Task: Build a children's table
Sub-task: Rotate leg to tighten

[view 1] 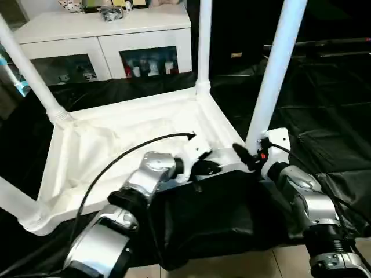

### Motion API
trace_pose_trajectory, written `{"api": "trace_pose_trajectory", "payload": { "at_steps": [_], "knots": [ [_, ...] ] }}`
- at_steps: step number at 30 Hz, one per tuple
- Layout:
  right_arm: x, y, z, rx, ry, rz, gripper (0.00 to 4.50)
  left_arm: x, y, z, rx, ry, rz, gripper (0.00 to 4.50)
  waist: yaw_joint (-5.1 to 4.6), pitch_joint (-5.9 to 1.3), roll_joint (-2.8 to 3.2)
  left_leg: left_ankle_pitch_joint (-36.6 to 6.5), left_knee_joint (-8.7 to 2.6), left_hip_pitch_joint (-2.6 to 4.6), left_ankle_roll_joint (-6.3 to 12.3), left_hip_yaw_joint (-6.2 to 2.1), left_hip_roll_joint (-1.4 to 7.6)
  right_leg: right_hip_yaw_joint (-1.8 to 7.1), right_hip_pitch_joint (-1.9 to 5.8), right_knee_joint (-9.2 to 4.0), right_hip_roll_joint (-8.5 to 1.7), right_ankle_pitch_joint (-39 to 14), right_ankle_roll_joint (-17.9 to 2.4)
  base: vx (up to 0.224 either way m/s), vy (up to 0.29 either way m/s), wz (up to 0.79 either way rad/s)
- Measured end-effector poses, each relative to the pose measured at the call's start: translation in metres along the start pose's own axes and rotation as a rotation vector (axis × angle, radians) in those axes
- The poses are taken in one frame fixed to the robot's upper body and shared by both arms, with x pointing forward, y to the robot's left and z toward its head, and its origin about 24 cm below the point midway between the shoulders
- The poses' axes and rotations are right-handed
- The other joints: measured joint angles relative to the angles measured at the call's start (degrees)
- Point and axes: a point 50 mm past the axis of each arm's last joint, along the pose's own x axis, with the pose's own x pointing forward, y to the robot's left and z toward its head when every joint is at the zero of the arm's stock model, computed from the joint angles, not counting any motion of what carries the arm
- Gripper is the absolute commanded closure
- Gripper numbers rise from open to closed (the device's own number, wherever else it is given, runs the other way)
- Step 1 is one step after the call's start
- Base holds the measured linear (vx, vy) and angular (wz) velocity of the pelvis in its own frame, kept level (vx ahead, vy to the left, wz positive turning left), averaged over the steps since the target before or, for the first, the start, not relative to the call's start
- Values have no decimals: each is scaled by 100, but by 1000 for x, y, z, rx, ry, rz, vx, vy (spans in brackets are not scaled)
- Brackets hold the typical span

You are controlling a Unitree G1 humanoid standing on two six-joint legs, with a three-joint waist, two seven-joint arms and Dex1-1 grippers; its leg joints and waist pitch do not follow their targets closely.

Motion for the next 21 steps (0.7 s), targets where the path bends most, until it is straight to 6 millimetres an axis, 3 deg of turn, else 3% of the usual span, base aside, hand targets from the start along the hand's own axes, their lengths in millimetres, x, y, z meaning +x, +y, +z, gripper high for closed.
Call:
{"api": "trace_pose_trajectory", "payload": {
  "at_steps": [6, 10, 14, 16, 18, 21],
  "knots": [
    [-27, -11, -2, -94, 32, 117, 116, -2, 1, -1, 21, -11, -7, 450, 29, -1, 21, 0, -1, -3, 0, 1, 4, -2, -9, 6, 1, 11, -18, 0, 0, 0],
    [-61, -29, -5, -198, 114, 216, 116, -2, 1, 0, 25, -14, -9, 450, 48, -1, 25, 0, -1, -2, 1, 1, 3, -1, -6, 5, 0, -10, 17, 0, 0, 0],
    [-86, -34, -16, -157, 182, 298, 116, -3, 3, 0, 29, -25, 0, 450, 25, 12, 39, 0, -1, -6, 1, 1, 3, -1, -13, 5, 1, -10, 17, 0, 0, 0],
    [-97, -35, -11, -138, 180, 339, 116, -4, 3, 0, 29, -32, -2, 450, 33, 31, 50, 1, 0, -7, 2, 2, 2, 0, -15, 4, 0, -10, 17, 0, 0, 0],
    [-100, -30, -2, -137, 153, 382, 116, -4, 3, 0, 30, -37, 0, 450, 34, 34, 58, 1, -1, -6, 2, 2, 6, -3, -16, 5, 3, -10, 17, 0, 0, 0],
    [-95, -16, 7, -156, 104, 444, 113, -6, 2, 1, 13, -65, -1, 406, 42, 34, 66, 1, -5, -7, 2, 0, 10, -9, -20, 7, 4, -11, 18, 0, 0, 0]
  ]
}}
